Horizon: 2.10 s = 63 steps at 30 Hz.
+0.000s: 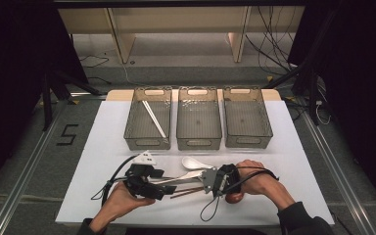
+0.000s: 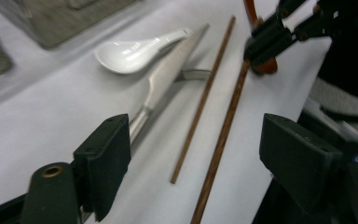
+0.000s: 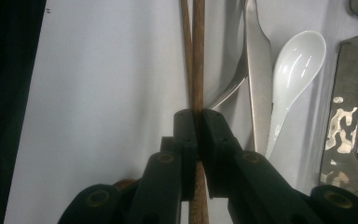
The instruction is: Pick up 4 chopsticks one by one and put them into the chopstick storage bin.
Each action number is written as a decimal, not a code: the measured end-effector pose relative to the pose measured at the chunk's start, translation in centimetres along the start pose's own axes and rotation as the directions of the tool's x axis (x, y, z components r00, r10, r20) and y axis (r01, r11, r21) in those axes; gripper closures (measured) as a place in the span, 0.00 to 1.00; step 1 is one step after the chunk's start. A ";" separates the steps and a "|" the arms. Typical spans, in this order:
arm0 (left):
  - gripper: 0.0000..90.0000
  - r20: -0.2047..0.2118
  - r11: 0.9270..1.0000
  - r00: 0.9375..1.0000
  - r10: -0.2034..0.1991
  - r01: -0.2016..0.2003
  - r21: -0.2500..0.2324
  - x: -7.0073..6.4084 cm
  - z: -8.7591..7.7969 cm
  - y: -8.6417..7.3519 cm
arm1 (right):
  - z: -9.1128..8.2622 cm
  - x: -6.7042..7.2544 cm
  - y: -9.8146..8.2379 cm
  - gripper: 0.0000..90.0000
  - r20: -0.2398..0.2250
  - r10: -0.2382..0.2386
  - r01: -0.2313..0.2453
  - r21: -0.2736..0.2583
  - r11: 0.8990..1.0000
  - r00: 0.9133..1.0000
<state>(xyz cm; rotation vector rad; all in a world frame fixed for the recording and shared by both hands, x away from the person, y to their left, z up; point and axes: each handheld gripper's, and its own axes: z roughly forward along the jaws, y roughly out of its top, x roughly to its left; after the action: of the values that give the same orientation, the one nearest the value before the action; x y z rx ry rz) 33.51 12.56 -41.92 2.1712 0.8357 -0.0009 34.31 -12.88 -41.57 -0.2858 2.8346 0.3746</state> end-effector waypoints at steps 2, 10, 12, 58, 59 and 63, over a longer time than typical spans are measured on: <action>0.29 0.005 0.999 1.000 0.026 -0.026 0.041 -0.3 0.6 0.4 | 0.0 0.0 0.1 0.95 0.000 -0.002 0.002 -0.006 1.000 1.000; 0.42 0.058 0.982 0.995 0.087 -0.095 0.161 -0.8 2.0 1.1 | 0.0 0.1 0.5 0.95 0.000 -0.026 0.026 -0.001 1.000 1.000; 0.45 0.063 0.977 0.994 0.095 -0.105 0.186 -0.9 2.3 1.2 | 0.0 0.3 0.6 0.95 -0.003 -0.019 0.019 -0.002 1.000 1.000; 0.95 0.069 0.958 0.985 0.157 -0.169 0.231 -0.5 2.2 2.8 | -2.5 -0.4 -0.6 0.52 0.090 0.182 -0.167 -0.155 0.974 0.979; 0.95 0.051 0.963 0.987 0.150 -0.158 0.220 -0.4 1.9 2.8 | -2.7 -0.5 -0.8 0.50 0.089 0.210 -0.194 -0.164 0.967 0.974; 0.95 -0.003 0.980 0.994 0.113 -0.111 0.166 0.6 0.8 3.0 | -2.7 -0.5 -1.6 0.44 0.091 0.290 -0.270 -0.190 0.944 0.953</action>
<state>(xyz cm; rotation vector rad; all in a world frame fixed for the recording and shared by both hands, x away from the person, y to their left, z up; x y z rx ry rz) 35.89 10.97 -40.61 2.3742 0.7419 -0.0002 34.51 -15.05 -39.27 0.1083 2.7306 0.6787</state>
